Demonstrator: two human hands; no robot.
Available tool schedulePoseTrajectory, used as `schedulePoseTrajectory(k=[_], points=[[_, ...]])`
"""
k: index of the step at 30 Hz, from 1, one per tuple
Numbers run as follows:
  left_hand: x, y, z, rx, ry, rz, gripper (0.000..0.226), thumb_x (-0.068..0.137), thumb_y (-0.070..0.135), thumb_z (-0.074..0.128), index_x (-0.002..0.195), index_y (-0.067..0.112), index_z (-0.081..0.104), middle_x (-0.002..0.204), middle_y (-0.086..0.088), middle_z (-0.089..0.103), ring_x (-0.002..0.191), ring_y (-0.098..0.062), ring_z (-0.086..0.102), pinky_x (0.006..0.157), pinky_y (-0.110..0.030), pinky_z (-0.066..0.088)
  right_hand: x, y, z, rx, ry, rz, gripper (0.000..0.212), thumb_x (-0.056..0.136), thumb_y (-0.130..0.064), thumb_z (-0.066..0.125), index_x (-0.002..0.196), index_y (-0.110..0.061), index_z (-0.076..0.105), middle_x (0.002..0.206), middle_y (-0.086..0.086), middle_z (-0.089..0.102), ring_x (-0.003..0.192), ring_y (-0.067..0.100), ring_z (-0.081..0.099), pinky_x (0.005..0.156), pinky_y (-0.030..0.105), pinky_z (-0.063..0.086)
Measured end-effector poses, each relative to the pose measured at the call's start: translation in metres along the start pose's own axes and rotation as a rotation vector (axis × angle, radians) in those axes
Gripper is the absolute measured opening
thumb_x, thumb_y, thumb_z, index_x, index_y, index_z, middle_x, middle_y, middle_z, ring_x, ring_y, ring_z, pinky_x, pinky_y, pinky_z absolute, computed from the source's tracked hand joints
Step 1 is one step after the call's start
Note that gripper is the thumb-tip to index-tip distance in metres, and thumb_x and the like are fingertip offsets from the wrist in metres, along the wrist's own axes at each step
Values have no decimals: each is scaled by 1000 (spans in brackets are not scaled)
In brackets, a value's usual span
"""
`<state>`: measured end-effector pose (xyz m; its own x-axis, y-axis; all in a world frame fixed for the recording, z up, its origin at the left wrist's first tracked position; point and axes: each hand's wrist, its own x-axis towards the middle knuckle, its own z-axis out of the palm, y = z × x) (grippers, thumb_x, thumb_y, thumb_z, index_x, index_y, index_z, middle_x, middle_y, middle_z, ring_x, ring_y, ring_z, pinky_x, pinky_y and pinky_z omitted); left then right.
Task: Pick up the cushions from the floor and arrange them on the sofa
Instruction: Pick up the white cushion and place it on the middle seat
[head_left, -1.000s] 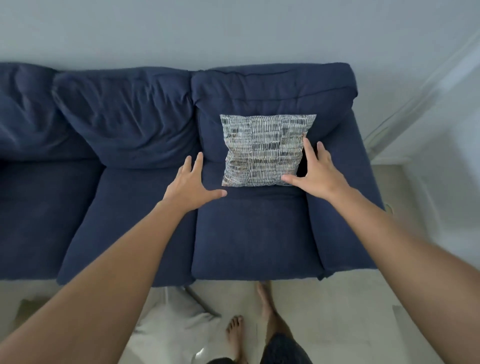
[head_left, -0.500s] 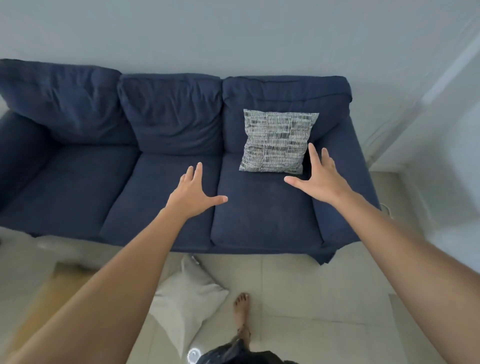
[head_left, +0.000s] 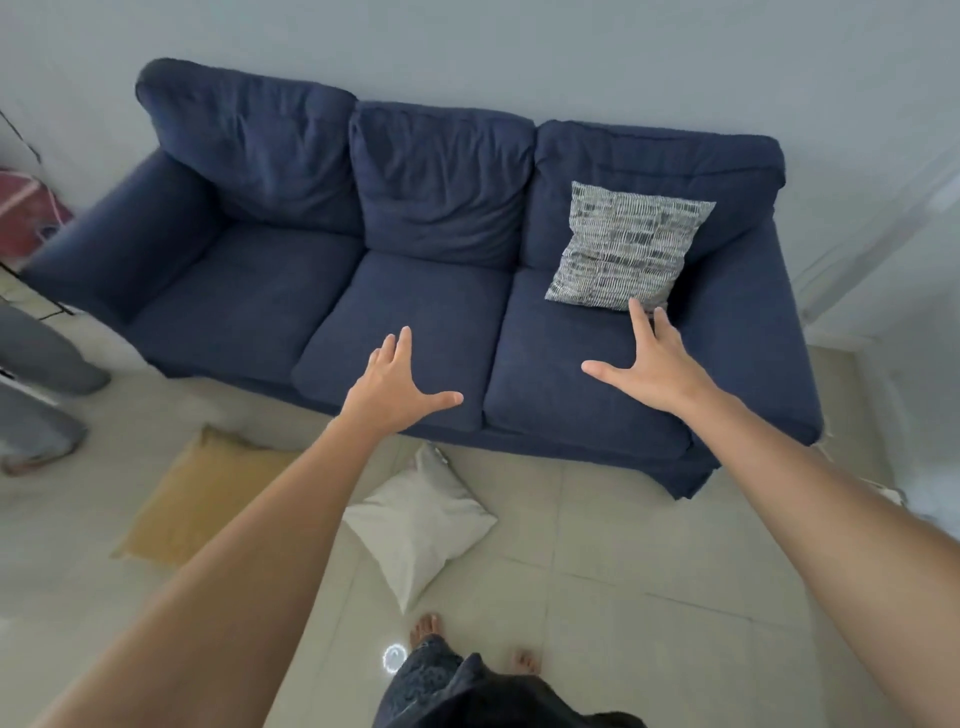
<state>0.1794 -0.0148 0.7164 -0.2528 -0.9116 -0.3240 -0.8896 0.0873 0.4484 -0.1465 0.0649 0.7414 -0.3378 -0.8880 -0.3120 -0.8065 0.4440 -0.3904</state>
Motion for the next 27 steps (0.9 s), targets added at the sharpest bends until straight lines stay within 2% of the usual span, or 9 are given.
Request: schedulePoseTrajectory(k=[7,14,17,21,27], points=[[-9,-110,1,-118,-14,-115,130,74,73,72,163,17,-5,172,0,1,158,-18,1,123,-48,25,17,-75,70,-62,-124,-36,114,79,-78,59,159,-37,-10,170,7,-11,157,22,-4,118,59,25],[8,-223,16,-168,-146,-268,128,75,70,73,163,16,-3,172,-4,0,158,-25,3,124,-51,21,54,-141,164,-82,-264,6,113,79,-77,60,159,-38,-10,170,4,-11,157,23,2,116,59,28],[17,-265,38,-185,-205,-333,128,74,70,75,164,21,-3,173,-2,2,158,-24,6,123,-51,24,71,-145,212,-88,-339,35,115,77,-77,61,160,-35,-8,170,5,-9,157,24,1,118,58,27],[33,-295,76,-171,-298,-390,129,76,70,73,163,17,-6,173,-3,1,158,-25,5,125,-47,20,96,-139,275,-119,-441,63,116,79,-72,65,161,-31,-7,170,10,-5,157,27,0,121,55,20],[78,-333,165,-196,-330,-432,132,73,70,74,162,18,-9,172,2,3,158,-21,6,124,-47,22,149,-102,379,-106,-549,26,118,79,-66,69,162,-25,-4,171,9,-1,156,26,7,122,47,18]])
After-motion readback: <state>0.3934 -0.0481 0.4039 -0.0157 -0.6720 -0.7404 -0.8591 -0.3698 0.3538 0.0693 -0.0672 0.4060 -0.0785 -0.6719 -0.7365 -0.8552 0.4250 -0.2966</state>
